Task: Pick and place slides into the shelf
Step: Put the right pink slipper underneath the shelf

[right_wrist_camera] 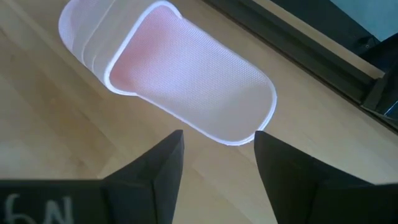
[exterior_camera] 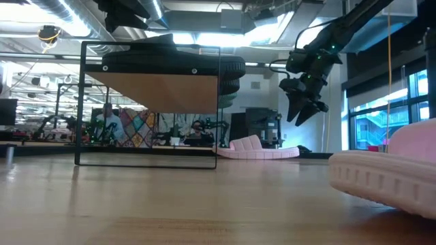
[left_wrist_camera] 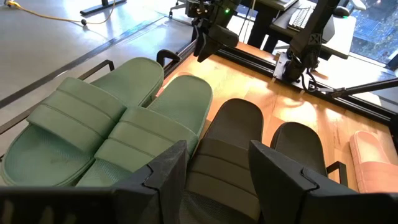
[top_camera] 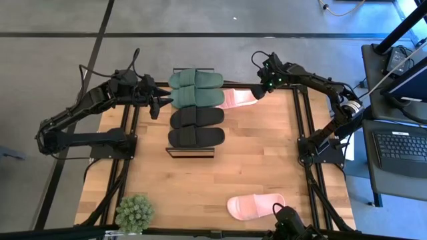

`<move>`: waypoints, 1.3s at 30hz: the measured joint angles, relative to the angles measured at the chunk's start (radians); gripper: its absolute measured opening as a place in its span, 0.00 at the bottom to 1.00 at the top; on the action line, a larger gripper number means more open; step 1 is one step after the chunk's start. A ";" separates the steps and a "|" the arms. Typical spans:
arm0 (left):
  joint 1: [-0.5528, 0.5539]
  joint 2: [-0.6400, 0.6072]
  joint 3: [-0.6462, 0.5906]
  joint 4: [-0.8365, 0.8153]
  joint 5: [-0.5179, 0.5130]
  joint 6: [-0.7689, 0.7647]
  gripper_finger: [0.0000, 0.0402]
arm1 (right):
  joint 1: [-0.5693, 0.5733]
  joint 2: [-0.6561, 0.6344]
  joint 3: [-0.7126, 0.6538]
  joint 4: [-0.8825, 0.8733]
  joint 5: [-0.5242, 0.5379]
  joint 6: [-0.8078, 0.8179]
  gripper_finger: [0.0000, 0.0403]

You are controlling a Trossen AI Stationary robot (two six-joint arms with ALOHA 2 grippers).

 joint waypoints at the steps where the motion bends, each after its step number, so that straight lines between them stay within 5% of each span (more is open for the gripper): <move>1: 0.000 0.000 0.000 0.000 0.000 0.000 0.41 | 0.000 0.000 0.000 0.000 0.000 0.000 0.49; 39: 0.000 0.000 0.000 0.000 0.000 0.000 0.41 | 0.000 0.000 0.000 0.014 0.000 0.031 0.49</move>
